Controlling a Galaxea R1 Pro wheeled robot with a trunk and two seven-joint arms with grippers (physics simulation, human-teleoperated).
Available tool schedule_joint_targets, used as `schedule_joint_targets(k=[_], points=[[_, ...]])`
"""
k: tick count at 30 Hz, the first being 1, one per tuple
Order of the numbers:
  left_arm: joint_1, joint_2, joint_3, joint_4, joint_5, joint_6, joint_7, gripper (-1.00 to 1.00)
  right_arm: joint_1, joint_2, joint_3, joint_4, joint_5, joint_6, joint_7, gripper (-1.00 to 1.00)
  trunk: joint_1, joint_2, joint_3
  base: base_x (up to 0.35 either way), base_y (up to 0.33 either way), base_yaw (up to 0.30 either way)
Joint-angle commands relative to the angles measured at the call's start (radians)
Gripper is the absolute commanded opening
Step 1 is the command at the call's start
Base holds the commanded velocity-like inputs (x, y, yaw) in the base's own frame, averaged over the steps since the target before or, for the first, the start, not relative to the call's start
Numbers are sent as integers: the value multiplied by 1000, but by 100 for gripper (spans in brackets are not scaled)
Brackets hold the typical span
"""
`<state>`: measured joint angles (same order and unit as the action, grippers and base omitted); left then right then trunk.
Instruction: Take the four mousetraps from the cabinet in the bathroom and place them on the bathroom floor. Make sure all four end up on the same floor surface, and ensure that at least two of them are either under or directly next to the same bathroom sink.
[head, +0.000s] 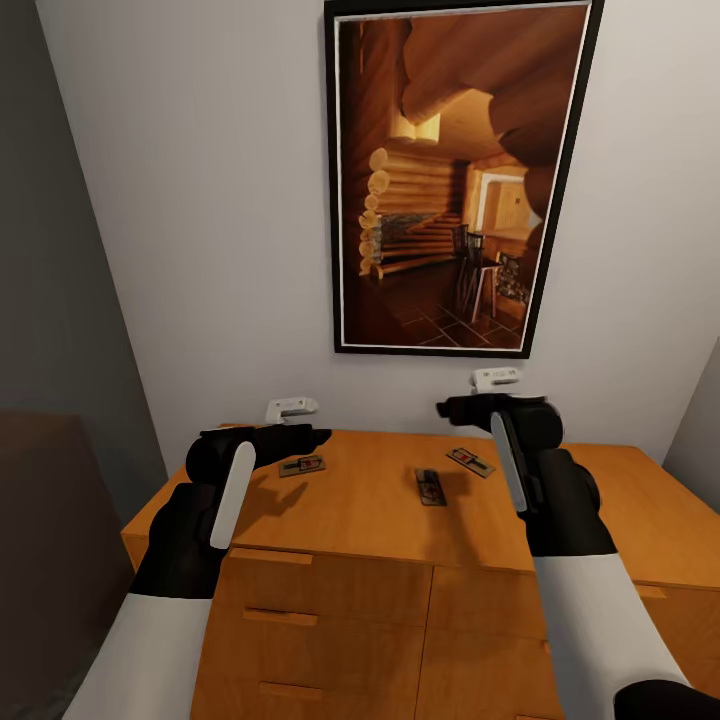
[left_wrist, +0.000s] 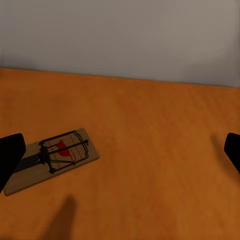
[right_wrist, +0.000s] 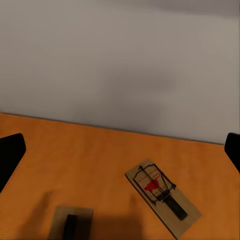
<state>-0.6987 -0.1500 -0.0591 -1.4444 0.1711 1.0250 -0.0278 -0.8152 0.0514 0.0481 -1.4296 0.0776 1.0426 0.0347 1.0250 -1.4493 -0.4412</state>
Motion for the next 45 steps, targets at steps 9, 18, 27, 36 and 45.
schedule_joint_targets(k=[9, 18, 27, 36, 45], points=[[-1, 0, 1, -1, -1, 4, -3, 100, -1, 13, 7, 34, 7, 5, 3, 100, 0, -1, -1, 0, 0, 0], [-1, -1, 1, -1, -1, 4, -3, 100, -1, 17, 9, 119, 7, 5, 2, 100, 0, -1, -1, 0, 0, 0], [-1, -1, 1, -1, -1, 4, -3, 100, -1, 20, 10, 207, 7, 5, -1, 100, 0, -1, -1, 0, 0, 0], [-1, -2, 2, -1, -1, 4, -3, 100, -1, 20, 9, 225, 11, 5, -3, 100, 0, -1, -1, 0, 0, 0], [-1, -2, 2, -1, -1, 4, -3, 100, -1, 21, 9, 225, 11, 5, -3, 100, 0, -1, -1, 0, 0, 0]])
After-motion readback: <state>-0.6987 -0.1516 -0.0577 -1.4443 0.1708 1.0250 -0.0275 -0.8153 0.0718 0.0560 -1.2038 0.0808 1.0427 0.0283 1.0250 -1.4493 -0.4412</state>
